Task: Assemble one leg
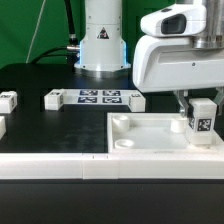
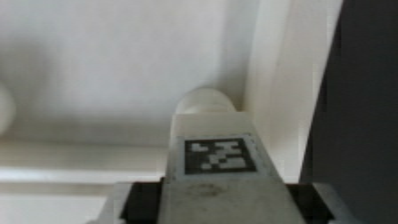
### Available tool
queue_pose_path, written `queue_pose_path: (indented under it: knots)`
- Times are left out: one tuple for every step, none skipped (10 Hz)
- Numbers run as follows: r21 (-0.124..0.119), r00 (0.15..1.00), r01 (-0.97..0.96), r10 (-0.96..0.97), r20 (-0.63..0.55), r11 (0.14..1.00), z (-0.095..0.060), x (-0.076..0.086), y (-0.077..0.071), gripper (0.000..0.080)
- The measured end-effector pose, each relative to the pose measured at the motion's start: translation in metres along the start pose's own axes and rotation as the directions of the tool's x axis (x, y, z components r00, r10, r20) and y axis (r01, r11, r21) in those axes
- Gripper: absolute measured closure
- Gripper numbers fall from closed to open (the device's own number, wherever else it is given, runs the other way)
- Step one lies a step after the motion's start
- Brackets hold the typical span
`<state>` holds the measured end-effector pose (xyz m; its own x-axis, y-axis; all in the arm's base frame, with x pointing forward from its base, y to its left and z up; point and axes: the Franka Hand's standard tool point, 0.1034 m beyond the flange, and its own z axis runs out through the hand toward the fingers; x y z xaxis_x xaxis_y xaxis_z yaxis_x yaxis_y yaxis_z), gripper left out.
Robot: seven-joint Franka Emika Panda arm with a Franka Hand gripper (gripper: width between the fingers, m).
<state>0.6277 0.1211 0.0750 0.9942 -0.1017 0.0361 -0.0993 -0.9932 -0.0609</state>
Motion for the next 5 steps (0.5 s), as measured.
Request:
queue_pose_path:
  knots:
    - [0.006, 0.989, -0.149, 0.15, -0.007, 0.989, 0.0004, -0.0013, -0.0002, 0.0509]
    - [0.011, 0.955, -0.298, 0.298, -0.01, 0.955, 0.0006, -0.001, -0.0002, 0.0509]
    - [0.015, 0.92, -0.392, 0.392, -0.014, 0.92, 0.0008, -0.0011, -0.0003, 0.0509]
    - [0.024, 0.847, -0.531, 0.532, -0.005, 0.847, 0.0009, -0.001, 0.0, 0.0509]
    - [0.031, 0.774, -0.633, 0.633, 0.003, 0.774, 0.0011, -0.0009, 0.0, 0.0509]
